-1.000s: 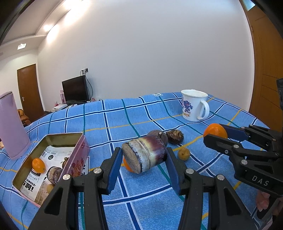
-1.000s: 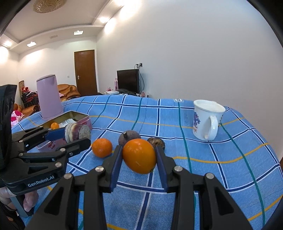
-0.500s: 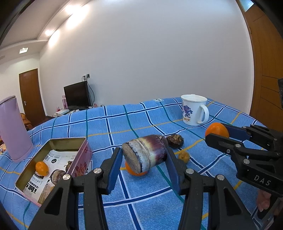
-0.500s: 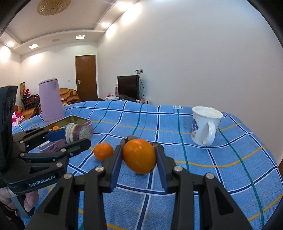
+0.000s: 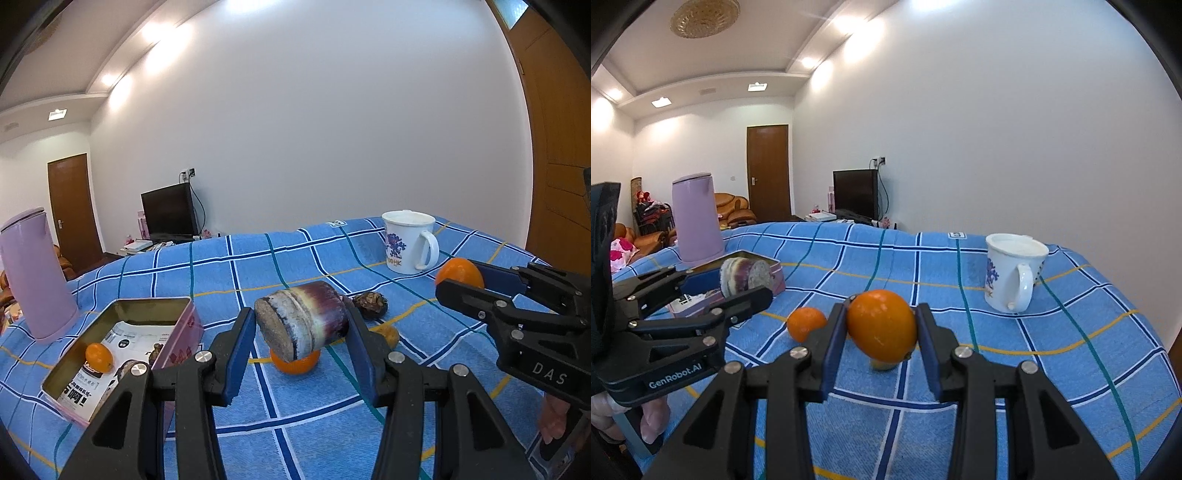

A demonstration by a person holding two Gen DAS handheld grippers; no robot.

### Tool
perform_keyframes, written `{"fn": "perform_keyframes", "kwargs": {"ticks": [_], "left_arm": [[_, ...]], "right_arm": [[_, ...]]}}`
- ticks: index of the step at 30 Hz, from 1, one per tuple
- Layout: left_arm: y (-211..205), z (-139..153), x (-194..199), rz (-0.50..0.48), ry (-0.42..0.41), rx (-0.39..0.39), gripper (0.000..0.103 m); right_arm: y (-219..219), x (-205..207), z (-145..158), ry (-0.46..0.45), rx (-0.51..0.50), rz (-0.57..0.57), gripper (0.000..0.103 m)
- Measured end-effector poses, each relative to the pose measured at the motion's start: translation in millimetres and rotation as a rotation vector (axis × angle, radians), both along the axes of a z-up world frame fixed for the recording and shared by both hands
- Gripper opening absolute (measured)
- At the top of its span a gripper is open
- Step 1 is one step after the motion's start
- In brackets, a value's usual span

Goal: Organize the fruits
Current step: 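Lift the orange and taro piece off the cloth with both tools, then carry the orange and taro piece over the tin and lower them with both tools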

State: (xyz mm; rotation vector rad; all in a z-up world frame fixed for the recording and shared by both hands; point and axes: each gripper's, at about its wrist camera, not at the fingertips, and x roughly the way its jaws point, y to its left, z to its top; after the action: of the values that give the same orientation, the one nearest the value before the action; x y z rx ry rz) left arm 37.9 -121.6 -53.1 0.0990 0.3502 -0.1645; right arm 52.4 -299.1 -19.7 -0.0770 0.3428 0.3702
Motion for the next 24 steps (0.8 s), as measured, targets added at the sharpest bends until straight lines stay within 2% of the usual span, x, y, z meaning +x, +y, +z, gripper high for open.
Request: {"fn": "perform_keyframes", "kwargs": {"ticks": [13, 24], "left_arm": [[5.7, -0.5, -0.6, 0.013, 0.013, -0.002, 0.051], [26.5, -2.5, 0.2, 0.052, 0.041, 0.000, 0.051]], "right_arm": [[4.3, -1.9, 0.6, 0.001, -0.017, -0.031, 0.040], [24.8, 1.6, -1.4, 0.034, -0.014, 0.005, 0.040]]}}
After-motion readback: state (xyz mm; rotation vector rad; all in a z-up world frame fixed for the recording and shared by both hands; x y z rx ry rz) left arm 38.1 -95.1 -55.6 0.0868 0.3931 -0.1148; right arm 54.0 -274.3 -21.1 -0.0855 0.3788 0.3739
